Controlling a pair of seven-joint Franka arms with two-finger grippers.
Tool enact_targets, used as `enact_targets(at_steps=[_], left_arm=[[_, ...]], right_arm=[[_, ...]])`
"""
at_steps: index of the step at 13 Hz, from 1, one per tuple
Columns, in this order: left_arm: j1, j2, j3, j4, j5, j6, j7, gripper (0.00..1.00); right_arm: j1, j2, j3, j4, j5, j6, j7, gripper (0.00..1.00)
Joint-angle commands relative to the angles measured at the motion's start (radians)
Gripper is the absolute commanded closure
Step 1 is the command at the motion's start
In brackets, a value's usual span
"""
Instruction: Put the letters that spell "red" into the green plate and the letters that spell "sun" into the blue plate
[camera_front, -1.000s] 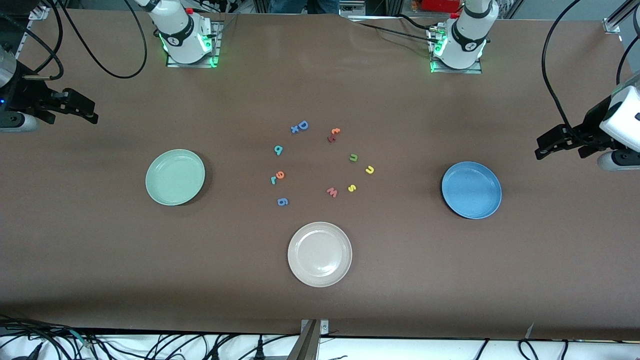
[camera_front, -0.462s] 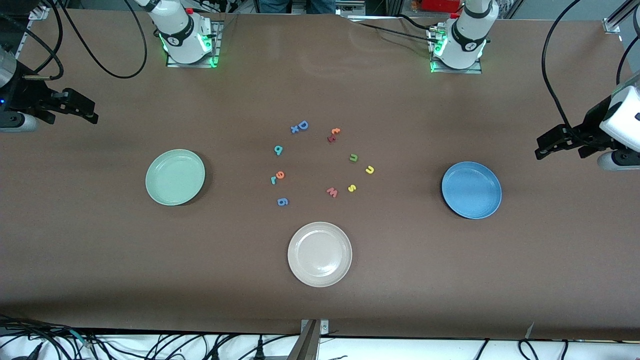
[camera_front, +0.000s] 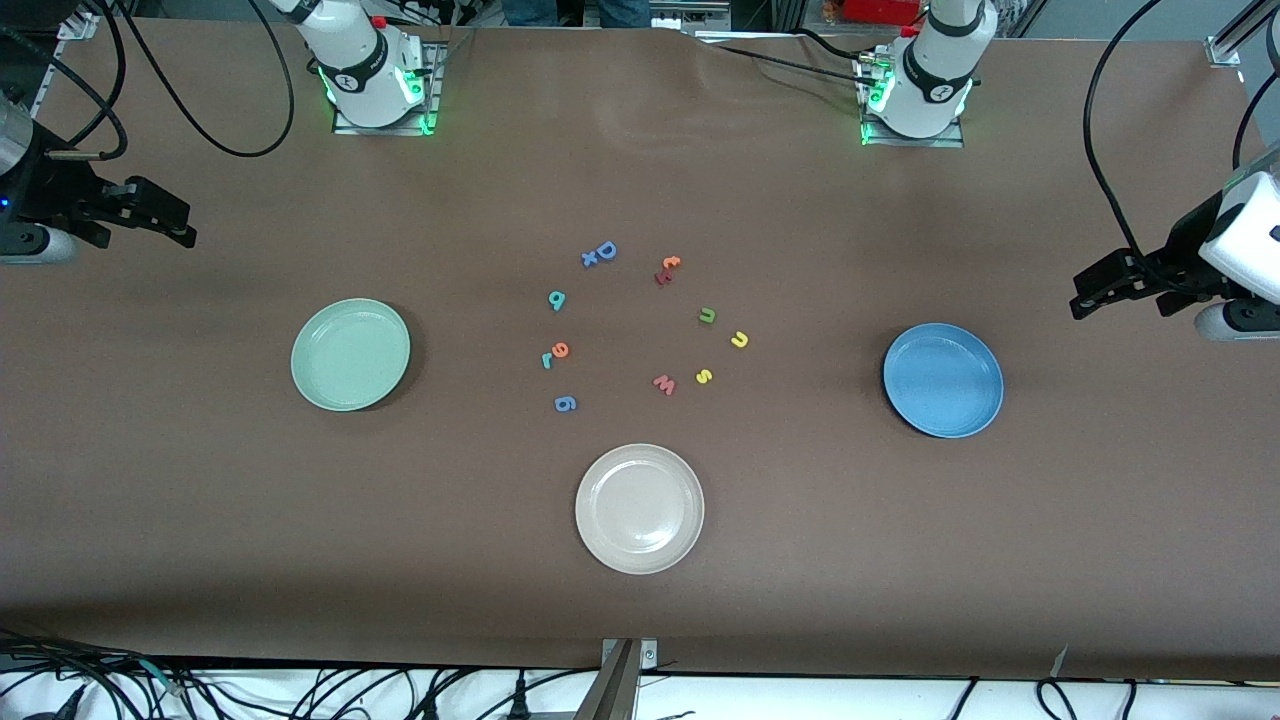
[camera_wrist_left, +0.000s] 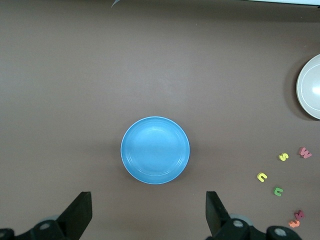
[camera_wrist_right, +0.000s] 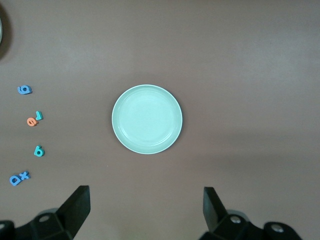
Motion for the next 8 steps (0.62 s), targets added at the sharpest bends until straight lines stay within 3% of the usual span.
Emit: enact_targets(at_steps=[1, 8], left_arm=[[-0.005, 0.016, 0.003, 0.037, -0.023, -0.021, -0.004, 0.00], [-0.007, 0.015, -0.003, 0.038, -0.025, -0.021, -0.005, 0.00]], right_arm=[[-0.004, -0.008, 0.003, 0.003, 0.011, -0.013, -0.006, 0.00], [-0.004, -0.011, 0.003, 0.001, 0.011, -0.018, 0.002, 0.00]])
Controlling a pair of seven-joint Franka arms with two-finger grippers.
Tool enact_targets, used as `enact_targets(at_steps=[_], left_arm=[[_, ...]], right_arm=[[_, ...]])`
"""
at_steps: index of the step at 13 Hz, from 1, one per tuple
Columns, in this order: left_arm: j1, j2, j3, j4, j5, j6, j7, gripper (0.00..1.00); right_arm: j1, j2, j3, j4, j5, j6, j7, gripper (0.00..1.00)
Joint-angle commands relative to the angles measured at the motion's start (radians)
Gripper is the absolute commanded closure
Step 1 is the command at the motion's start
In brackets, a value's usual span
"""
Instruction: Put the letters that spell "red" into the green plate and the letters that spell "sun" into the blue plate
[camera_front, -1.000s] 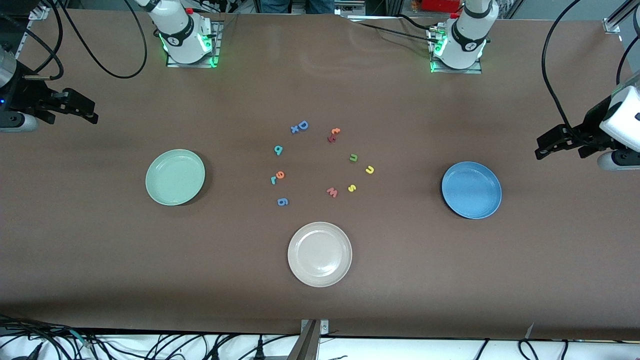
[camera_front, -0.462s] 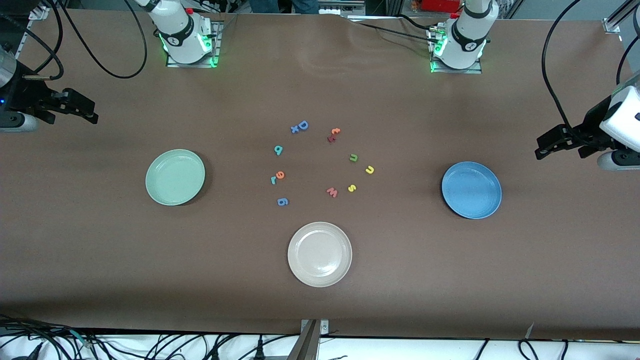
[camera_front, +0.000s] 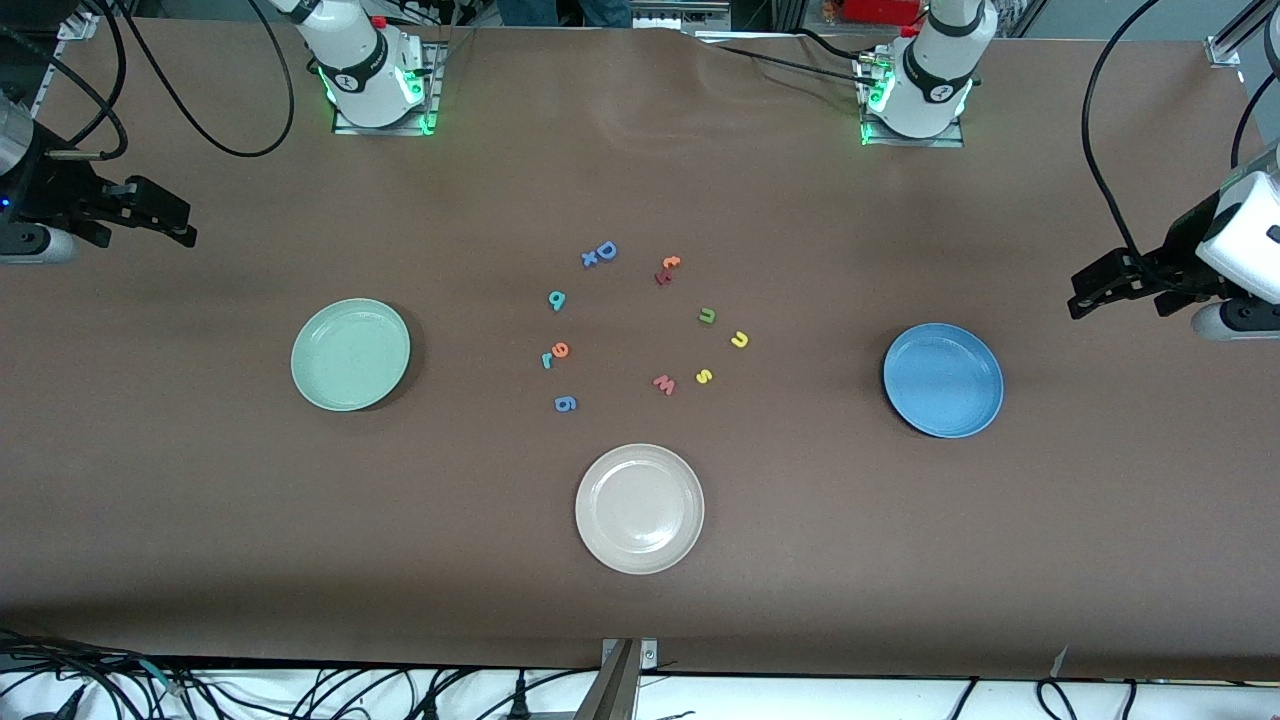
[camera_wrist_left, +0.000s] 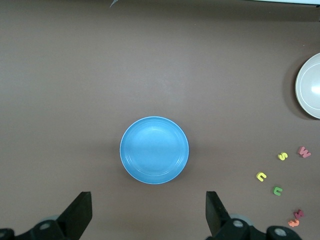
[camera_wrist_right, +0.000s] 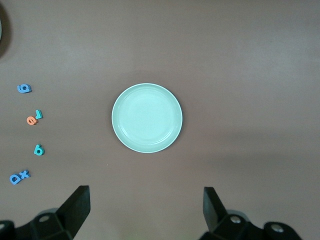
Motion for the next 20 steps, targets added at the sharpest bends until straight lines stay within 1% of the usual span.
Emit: enact_targets(at_steps=[1, 3, 6, 8, 10, 11, 13, 15, 18, 20], left_arm=[[-0.005, 0.015, -0.001, 0.037, -0.025, -0.021, -0.005, 0.00], [-0.008, 0.015, -0.001, 0.037, -0.025, -0.021, -0.005, 0.00], [-0.006, 0.015, 0.004, 0.037, -0.023, -0.021, -0.005, 0.00], [-0.008, 0.013, 0.003, 0.037, -0.025, -0.021, -0.005, 0.00], [-0.011, 0.013, -0.004, 0.037, -0.023, -0.021, -0.007, 0.00], [-0.018, 0.012, -0.004, 0.037, -0.022, -0.021, -0.007, 0.00], [-0.020, 0.012, -0.001, 0.037, -0.020, -0.022, -0.007, 0.00], [-0.018, 0.012, 0.006, 0.037, -0.022, -0.021, -0.005, 0.00], [-0.018, 0.012, 0.007, 0.037, -0.020, -0.021, -0.007, 0.00], [-0.018, 0.012, 0.006, 0.037, -0.020, -0.021, -0.007, 0.00]], right_arm=[[-0.004, -0.011, 0.003, 0.001, 0.011, -0.007, 0.002, 0.00], [0.016, -0.005, 0.023, 0.003, -0.001, -0.006, 0.002, 0.00], [0.042, 0.032, 0.029, 0.001, -0.012, 0.000, 0.101, 0.00], [0.105, 0.079, 0.034, 0.001, -0.011, 0.029, 0.183, 0.00], [0.163, 0.116, 0.034, -0.002, -0.011, 0.091, 0.225, 0.00], [0.189, 0.141, 0.036, 0.001, -0.008, 0.097, 0.249, 0.00], [0.278, 0.190, 0.034, 0.001, -0.006, 0.106, 0.275, 0.00], [0.321, 0.244, 0.034, 0.000, -0.009, 0.169, 0.421, 0.00], [0.390, 0.293, 0.034, 0.000, -0.014, 0.189, 0.613, 0.00], [0.448, 0.340, 0.033, 0.001, -0.015, 0.264, 0.713, 0.00]])
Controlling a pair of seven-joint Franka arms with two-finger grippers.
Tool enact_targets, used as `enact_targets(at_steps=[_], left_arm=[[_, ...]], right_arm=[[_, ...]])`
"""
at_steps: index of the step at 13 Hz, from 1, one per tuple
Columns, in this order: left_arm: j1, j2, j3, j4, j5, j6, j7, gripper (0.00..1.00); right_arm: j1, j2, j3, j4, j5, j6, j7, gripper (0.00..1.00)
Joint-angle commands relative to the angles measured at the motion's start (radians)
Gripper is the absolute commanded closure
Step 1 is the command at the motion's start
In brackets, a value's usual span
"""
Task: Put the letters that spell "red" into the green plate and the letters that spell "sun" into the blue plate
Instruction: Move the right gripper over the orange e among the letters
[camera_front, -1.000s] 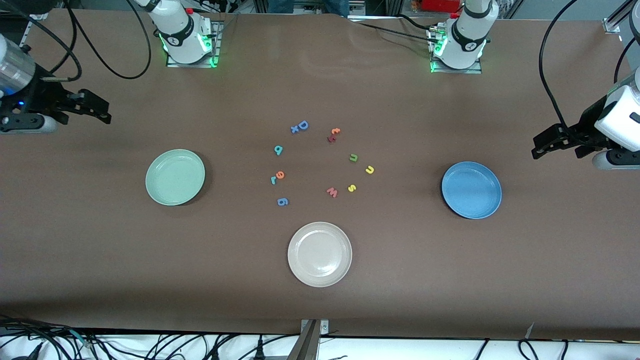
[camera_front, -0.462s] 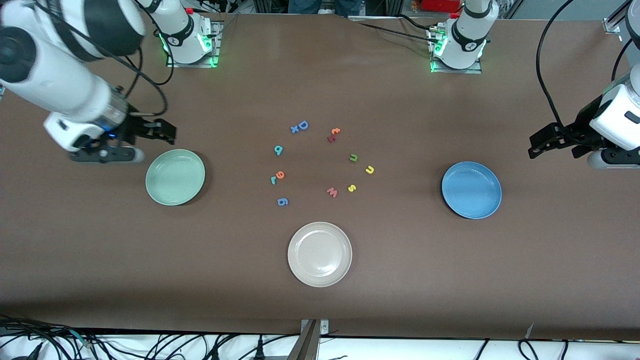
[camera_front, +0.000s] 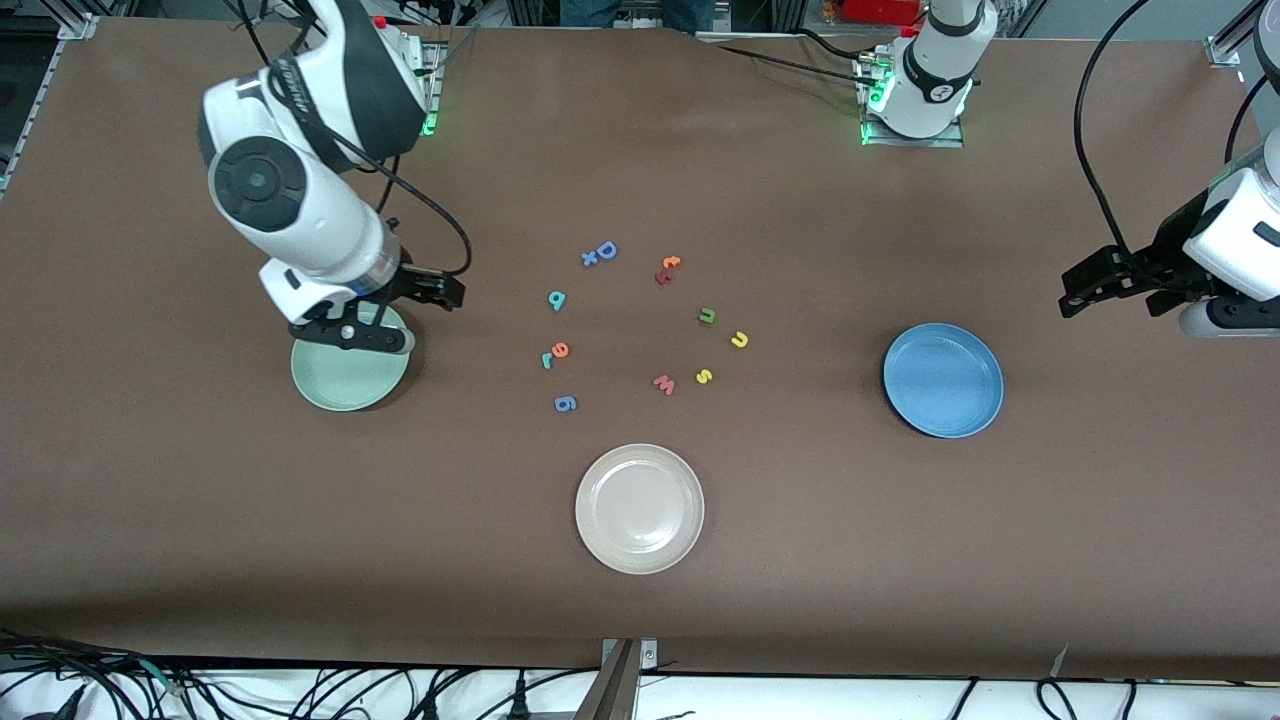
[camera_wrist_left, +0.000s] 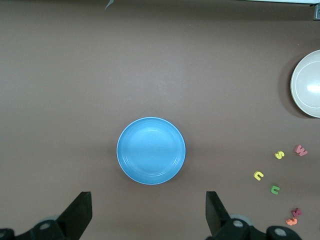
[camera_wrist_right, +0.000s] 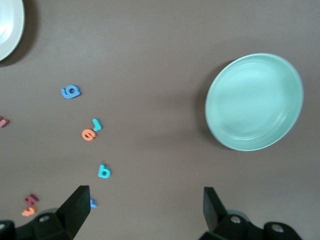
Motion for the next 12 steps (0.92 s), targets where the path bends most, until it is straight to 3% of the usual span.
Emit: enact_targets(at_steps=[1, 6, 8, 10, 12], left_arm=[[-0.001, 0.013, 0.004, 0.033, -0.022, -0.021, -0.005, 0.00], [-0.006, 0.013, 0.004, 0.033, -0.026, -0.021, -0.005, 0.00], [-0.006, 0.019, 0.004, 0.031, -0.028, -0.016, -0.004, 0.00], [-0.015, 0.053, 0.004, 0.031, -0.029, -0.015, -0.004, 0.00], [-0.017, 0.098, 0.002, 0.033, -0.028, 0.036, -0.004, 0.00]], right_arm=[[0.061, 0.081, -0.007, 0.007, -0.012, 0.095, 0.149, 0.00], [0.158, 0.220, -0.007, 0.007, -0.020, 0.249, 0.420, 0.02], [0.210, 0.279, -0.012, 0.006, -0.049, 0.290, 0.521, 0.13], [0.233, 0.313, -0.012, 0.007, -0.136, 0.314, 0.632, 0.35], [0.236, 0.336, -0.012, 0.006, -0.137, 0.355, 0.692, 0.36]])
